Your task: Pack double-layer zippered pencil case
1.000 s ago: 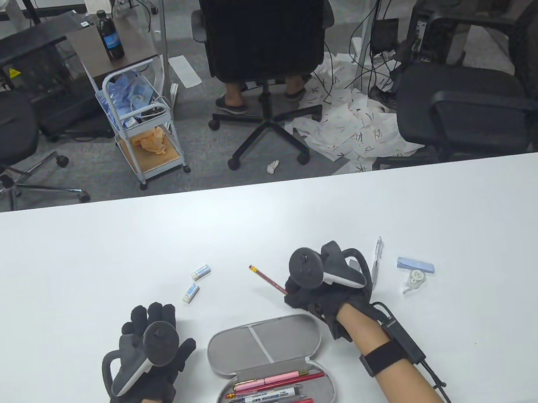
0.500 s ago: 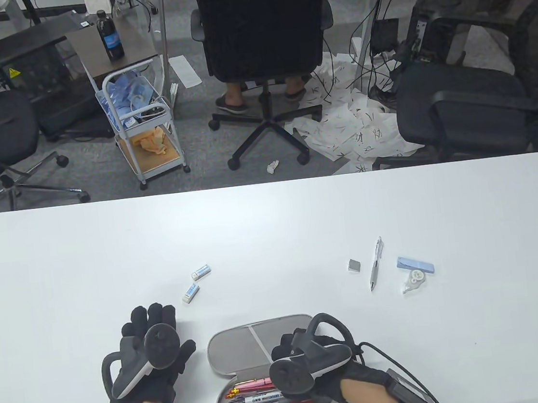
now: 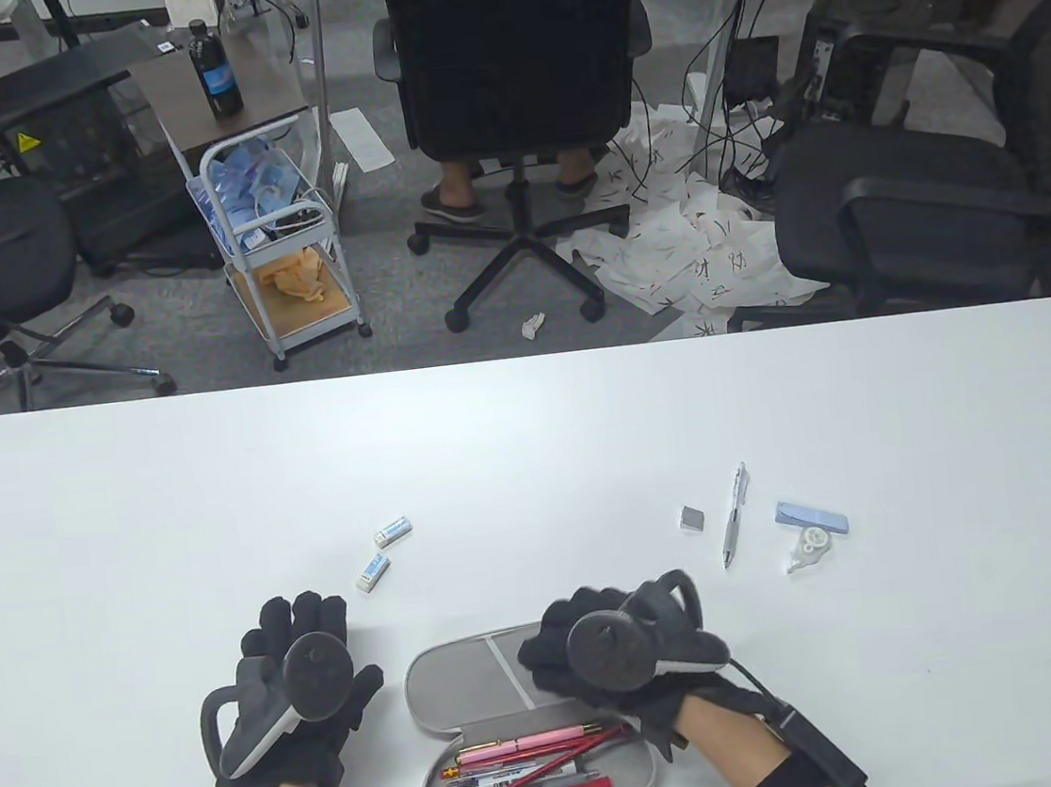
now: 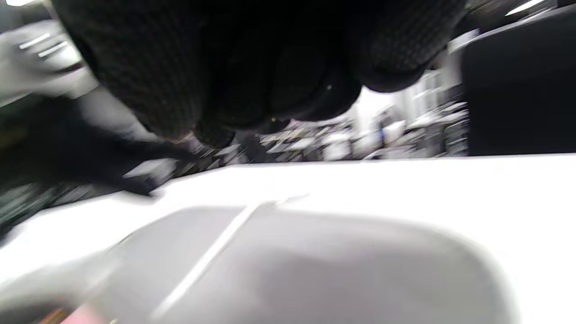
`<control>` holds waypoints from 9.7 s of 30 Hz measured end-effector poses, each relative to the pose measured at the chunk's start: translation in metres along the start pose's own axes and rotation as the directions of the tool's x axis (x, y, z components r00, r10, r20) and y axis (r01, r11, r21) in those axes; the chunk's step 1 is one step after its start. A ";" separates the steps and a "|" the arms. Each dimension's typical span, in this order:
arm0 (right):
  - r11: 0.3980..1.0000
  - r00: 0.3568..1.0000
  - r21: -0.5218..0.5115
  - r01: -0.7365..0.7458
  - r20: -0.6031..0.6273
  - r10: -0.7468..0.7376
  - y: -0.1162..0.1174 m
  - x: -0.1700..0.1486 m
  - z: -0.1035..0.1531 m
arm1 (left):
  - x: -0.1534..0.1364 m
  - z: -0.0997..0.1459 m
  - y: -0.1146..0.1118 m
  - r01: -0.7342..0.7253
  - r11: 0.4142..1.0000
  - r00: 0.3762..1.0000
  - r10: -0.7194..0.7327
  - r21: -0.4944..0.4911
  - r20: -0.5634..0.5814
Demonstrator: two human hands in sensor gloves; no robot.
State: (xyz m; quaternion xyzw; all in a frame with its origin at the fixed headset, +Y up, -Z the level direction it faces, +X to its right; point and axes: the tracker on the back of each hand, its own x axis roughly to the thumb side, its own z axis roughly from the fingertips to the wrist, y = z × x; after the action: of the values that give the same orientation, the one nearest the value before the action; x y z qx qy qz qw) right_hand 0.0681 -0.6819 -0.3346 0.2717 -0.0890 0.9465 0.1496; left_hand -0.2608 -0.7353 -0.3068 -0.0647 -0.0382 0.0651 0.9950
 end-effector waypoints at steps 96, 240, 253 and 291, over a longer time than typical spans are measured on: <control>0.972 0.841 0.144 -0.183 -0.489 0.231 0.030 -0.070 0.074 | 0.070 0.021 0.022 -0.002 0.984 0.917 -0.069 0.176 0.393; 0.900 0.996 0.427 -0.090 0.064 0.069 0.068 0.027 -0.022 | 0.108 -0.053 -0.023 -0.040 0.972 0.856 0.154 -0.233 0.494; 0.871 0.975 0.444 0.210 -0.027 -0.221 0.054 0.003 -0.016 | 0.092 -0.052 -0.017 -0.190 0.938 0.823 0.313 -0.290 0.473; 0.904 0.961 0.329 0.272 -0.047 -0.272 0.029 -0.042 0.029 | 0.013 0.009 -0.043 -0.269 0.739 0.890 0.436 -0.617 0.135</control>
State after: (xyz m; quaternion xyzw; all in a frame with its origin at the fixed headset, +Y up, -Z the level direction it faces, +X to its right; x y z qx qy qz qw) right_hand 0.1061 -0.7257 -0.3358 0.3026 0.1106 0.9178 0.2321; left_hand -0.2434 -0.7749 -0.2913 -0.3627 -0.1785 0.2475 0.8805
